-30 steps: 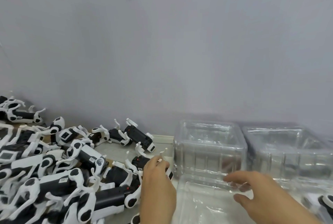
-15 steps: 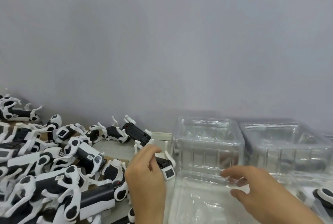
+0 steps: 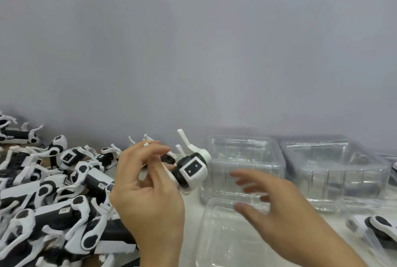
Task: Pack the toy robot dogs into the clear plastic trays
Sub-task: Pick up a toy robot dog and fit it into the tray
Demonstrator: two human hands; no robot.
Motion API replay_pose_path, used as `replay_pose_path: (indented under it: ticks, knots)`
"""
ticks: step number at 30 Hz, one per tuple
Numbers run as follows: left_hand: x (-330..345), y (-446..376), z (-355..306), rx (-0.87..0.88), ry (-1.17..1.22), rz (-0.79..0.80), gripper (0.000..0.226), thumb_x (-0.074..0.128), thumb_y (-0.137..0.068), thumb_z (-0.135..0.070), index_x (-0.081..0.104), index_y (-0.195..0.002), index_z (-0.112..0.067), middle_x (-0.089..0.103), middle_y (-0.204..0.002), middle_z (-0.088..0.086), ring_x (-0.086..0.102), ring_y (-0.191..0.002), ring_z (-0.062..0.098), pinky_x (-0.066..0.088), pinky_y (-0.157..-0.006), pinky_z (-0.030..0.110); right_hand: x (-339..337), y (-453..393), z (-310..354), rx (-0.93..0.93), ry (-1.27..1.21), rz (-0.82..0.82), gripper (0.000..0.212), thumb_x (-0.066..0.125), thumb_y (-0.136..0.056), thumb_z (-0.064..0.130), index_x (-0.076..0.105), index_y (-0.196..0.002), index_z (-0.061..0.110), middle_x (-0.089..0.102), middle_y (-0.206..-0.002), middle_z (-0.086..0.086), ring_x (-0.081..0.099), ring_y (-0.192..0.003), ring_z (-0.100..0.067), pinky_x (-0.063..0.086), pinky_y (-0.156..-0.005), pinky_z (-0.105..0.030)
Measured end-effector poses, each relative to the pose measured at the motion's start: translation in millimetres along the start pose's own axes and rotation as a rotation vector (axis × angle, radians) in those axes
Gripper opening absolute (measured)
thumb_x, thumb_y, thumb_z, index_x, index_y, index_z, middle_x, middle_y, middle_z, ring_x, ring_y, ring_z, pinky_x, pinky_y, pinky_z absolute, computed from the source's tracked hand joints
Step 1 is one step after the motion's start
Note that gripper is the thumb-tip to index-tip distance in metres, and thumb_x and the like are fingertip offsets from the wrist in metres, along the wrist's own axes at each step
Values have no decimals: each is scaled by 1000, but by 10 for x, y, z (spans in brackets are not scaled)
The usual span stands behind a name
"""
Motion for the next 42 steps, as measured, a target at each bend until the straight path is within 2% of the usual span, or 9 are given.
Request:
replay_pose_path:
  ticks: [5, 9, 14, 18, 22, 28, 32, 36, 42]
  knots:
    - [160, 98, 15, -641, 446, -21, 37, 53, -94, 12, 62, -77, -19, 65, -69, -2, 62, -63, 9, 51, -59, 19, 254, -50, 286, -181, -124, -179, 81, 80, -76, 42, 31, -140, 56, 41, -134, 32, 42, -125, 7, 37, -96, -8]
    - [224, 181, 39, -820, 462, 165, 27, 52, -95, 9, 63, -85, -14, 65, -75, 6, 59, -67, 15, 53, -54, 21, 182, -58, 196, -186, -65, -397, 70, 83, -75, 37, 39, -126, 53, 52, -119, 28, 54, -107, 2, 44, -84, -16]
    - [233, 236, 64, -760, 309, 357, 47, 49, -89, 15, 68, -98, -27, 70, -103, 12, 68, -78, 16, 58, -66, 28, -50, -38, 37, -174, -136, -354, 43, 82, -73, 37, 61, -111, 43, 65, -104, 21, 64, -94, -8, 51, -69, -18]
    - [179, 228, 80, -443, 103, 651, 78, 55, -91, 12, 59, -114, -62, 61, -125, -22, 60, -110, -2, 54, -81, 22, -140, 0, -39, -141, -196, -254, 39, 80, -77, 36, 64, -110, 49, 68, -91, 23, 65, -79, -6, 44, -60, -8]
    - [90, 176, 87, -347, 334, 941, 49, 53, -90, -2, 64, -122, -37, 67, -126, 0, 61, -120, 19, 50, -97, 31, -221, 23, -63, -126, -198, -138, 28, 65, -83, 48, 61, -111, 51, 68, -82, 19, 60, -68, -8, 41, -59, -8]
    - [85, 156, 130, -489, 374, 811, 18, 65, -87, -23, 72, -104, -25, 74, -104, 10, 72, -92, 22, 56, -72, 26, -207, 13, -56, -61, -159, -47, 28, 53, -89, 62, 57, -116, 53, 63, -102, 25, 61, -86, -3, 44, -69, -16]
    - [106, 162, 148, -494, 295, 685, 11, 70, -84, -29, 74, -95, -30, 76, -96, 2, 74, -86, 17, 57, -65, 25, -161, 3, -29, 31, 146, -97, 66, 28, -68, 84, 35, -129, 59, 34, -121, 36, 50, -103, 4, 42, -82, -18]
    - [126, 187, 173, -518, 277, 677, 17, 66, -80, -28, 74, -95, -29, 76, -96, 3, 74, -85, 17, 59, -65, 27, -125, -8, 37, -40, 226, -126, 56, 54, -78, 71, 36, -130, 58, 32, -120, 39, 36, -107, 3, 37, -91, -23]
    - [139, 253, 194, -542, 263, 738, 33, 62, -84, -36, 69, -115, -26, 77, -97, 0, 74, -94, 16, 61, -70, 30, -136, -5, 22, -118, 43, -173, 36, 72, -81, 44, 58, -115, 48, 64, -98, 28, 61, -92, -1, 47, -73, -17]
Point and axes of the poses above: each hand's wrist, its own y-axis away from the middle knuckle, its own x-axis out of the palm, z = x × y, the point moved 1 cm from there along -y, towards the middle knuckle
